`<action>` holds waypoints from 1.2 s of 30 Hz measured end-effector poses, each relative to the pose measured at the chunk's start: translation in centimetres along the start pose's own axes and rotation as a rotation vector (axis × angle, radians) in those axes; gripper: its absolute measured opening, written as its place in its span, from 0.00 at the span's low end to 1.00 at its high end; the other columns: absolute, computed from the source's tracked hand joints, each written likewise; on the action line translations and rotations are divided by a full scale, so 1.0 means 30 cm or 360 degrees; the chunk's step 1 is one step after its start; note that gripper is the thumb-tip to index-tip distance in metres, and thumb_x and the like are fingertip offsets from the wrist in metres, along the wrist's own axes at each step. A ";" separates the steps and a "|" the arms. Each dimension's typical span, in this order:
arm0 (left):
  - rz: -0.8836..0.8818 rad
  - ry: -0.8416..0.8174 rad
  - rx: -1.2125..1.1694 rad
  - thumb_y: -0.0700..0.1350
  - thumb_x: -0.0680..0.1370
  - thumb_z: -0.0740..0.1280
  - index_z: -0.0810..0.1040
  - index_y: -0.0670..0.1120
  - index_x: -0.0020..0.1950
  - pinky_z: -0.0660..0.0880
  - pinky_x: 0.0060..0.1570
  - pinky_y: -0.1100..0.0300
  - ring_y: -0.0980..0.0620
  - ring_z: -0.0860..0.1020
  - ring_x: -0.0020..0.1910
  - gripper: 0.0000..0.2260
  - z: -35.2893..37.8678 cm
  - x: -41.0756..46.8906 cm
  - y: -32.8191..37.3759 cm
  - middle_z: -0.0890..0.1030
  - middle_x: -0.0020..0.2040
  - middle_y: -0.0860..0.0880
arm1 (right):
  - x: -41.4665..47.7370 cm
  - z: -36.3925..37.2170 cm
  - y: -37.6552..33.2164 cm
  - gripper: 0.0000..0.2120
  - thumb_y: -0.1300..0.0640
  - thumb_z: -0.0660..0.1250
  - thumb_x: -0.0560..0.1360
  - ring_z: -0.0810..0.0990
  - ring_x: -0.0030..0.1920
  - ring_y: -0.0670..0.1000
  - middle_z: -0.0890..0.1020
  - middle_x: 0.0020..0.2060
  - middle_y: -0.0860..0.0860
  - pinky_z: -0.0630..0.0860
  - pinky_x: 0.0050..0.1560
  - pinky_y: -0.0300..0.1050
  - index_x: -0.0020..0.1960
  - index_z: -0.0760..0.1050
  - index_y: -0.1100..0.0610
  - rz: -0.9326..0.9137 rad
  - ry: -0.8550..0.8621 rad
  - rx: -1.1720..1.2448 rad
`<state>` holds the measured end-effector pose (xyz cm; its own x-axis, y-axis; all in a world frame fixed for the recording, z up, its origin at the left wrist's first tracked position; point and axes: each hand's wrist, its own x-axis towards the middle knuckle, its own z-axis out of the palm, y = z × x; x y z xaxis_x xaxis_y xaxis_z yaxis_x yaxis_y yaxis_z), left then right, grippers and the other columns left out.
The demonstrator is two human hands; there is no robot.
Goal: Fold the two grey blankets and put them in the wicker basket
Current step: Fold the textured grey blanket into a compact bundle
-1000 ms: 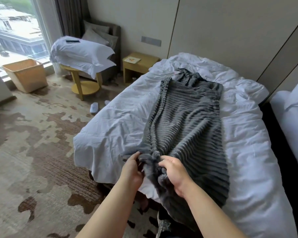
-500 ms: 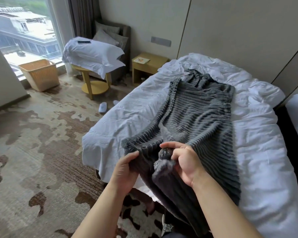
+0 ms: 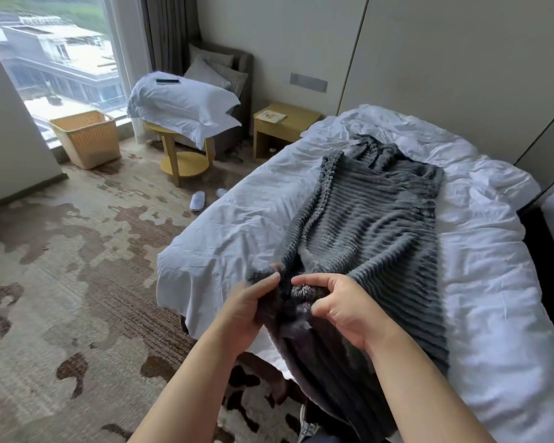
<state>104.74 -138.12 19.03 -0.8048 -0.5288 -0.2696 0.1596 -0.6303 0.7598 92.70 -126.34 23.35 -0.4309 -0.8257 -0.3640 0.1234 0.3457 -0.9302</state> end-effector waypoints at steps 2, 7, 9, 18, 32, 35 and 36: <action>0.0029 0.0113 0.0179 0.47 0.71 0.71 0.81 0.38 0.53 0.80 0.49 0.52 0.44 0.82 0.46 0.16 0.018 -0.007 -0.017 0.84 0.49 0.39 | -0.004 0.003 0.005 0.19 0.77 0.65 0.70 0.82 0.37 0.55 0.84 0.41 0.62 0.80 0.39 0.44 0.50 0.82 0.57 -0.0004 0.0038 0.0029; 0.0159 0.0314 0.0597 0.47 0.78 0.66 0.83 0.49 0.52 0.76 0.59 0.49 0.46 0.81 0.55 0.07 0.037 -0.039 -0.030 0.84 0.51 0.44 | 0.008 0.018 0.025 0.04 0.64 0.71 0.73 0.83 0.40 0.47 0.85 0.38 0.53 0.79 0.46 0.42 0.41 0.84 0.57 -0.0054 0.0207 0.0002; 0.0279 0.0337 0.0759 0.45 0.80 0.65 0.82 0.50 0.53 0.78 0.55 0.53 0.48 0.82 0.52 0.07 0.044 -0.057 -0.025 0.85 0.49 0.45 | 0.004 0.013 0.007 0.11 0.69 0.64 0.74 0.84 0.42 0.53 0.85 0.39 0.57 0.80 0.47 0.47 0.43 0.84 0.60 -0.0020 0.0168 0.0160; 0.0528 0.0327 0.1028 0.31 0.78 0.61 0.81 0.48 0.40 0.71 0.34 0.63 0.53 0.73 0.34 0.15 0.072 -0.103 -0.017 0.79 0.36 0.50 | -0.034 -0.006 -0.015 0.31 0.81 0.49 0.63 0.66 0.18 0.44 0.74 0.21 0.50 0.62 0.20 0.34 0.52 0.80 0.59 -0.0144 -0.0045 0.0169; 0.0578 0.0207 0.2019 0.62 0.68 0.71 0.80 0.58 0.47 0.66 0.42 0.77 0.63 0.74 0.43 0.13 0.065 -0.154 -0.040 0.75 0.45 0.57 | -0.009 0.068 0.020 0.07 0.70 0.68 0.73 0.81 0.31 0.50 0.82 0.36 0.56 0.79 0.32 0.40 0.49 0.79 0.64 0.0035 0.0165 0.0297; 0.0661 0.0361 0.1992 0.49 0.78 0.66 0.77 0.51 0.37 0.66 0.34 0.69 0.63 0.73 0.32 0.10 0.044 -0.145 -0.045 0.76 0.31 0.57 | 0.002 0.094 0.033 0.05 0.62 0.68 0.75 0.76 0.29 0.46 0.79 0.33 0.51 0.76 0.32 0.38 0.51 0.78 0.58 0.0042 0.0171 0.0300; 0.0614 0.0425 0.1870 0.48 0.79 0.65 0.76 0.48 0.34 0.65 0.31 0.68 0.62 0.71 0.28 0.13 0.032 -0.145 -0.050 0.75 0.27 0.56 | 0.006 0.101 0.038 0.07 0.60 0.67 0.76 0.76 0.32 0.47 0.79 0.36 0.52 0.77 0.34 0.39 0.54 0.77 0.57 0.0033 0.0161 0.0365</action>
<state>107.44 -134.33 19.62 -0.6571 -0.7497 0.0792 -0.3557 0.4010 0.8442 95.48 -127.45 22.08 -0.5120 -0.7666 -0.3875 0.3280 0.2425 -0.9130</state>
